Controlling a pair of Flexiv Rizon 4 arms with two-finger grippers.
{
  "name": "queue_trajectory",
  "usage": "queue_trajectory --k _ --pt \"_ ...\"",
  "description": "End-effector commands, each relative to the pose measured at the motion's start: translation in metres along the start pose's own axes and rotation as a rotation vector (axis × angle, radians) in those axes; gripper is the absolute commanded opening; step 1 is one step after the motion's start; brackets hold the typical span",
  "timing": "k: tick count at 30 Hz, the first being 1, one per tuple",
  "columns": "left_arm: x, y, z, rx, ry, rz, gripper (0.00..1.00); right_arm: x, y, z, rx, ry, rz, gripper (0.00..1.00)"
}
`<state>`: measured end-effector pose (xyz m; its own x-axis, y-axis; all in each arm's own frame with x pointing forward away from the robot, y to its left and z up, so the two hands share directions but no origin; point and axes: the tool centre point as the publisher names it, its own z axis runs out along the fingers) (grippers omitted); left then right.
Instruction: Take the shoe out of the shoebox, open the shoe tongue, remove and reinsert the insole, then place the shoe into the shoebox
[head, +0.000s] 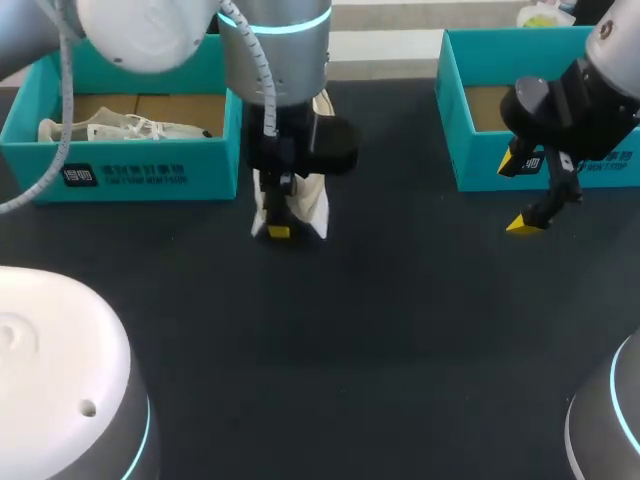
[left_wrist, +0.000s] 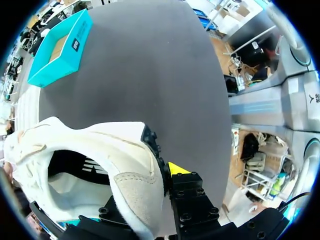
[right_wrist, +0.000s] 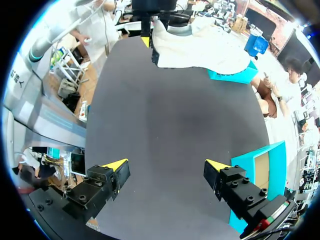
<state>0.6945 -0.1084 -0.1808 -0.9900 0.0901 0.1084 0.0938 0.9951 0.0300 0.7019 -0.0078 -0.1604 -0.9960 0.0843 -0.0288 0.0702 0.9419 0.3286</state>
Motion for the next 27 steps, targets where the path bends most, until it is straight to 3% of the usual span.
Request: queue_trajectory --k 1,8,12,20,27 --pt "-0.029 0.039 -0.021 0.011 0.016 0.005 0.00 -0.002 0.001 0.001 0.003 0.003 0.000 1.00" --pt "-0.087 0.103 -0.030 -0.019 0.039 0.003 0.00 -0.002 0.001 0.001 0.003 0.003 0.000 1.00" --pt "-0.121 0.150 -0.027 -0.031 0.054 0.064 0.00 -0.002 0.001 0.001 0.003 0.003 0.000 1.00" --pt "-0.184 0.233 -0.034 0.005 0.067 0.030 0.00 -0.002 0.001 0.001 0.003 0.003 0.000 1.00" --pt "-0.217 0.297 -0.041 0.019 0.074 0.040 0.00 -0.002 0.001 0.001 0.003 0.003 0.000 1.00"
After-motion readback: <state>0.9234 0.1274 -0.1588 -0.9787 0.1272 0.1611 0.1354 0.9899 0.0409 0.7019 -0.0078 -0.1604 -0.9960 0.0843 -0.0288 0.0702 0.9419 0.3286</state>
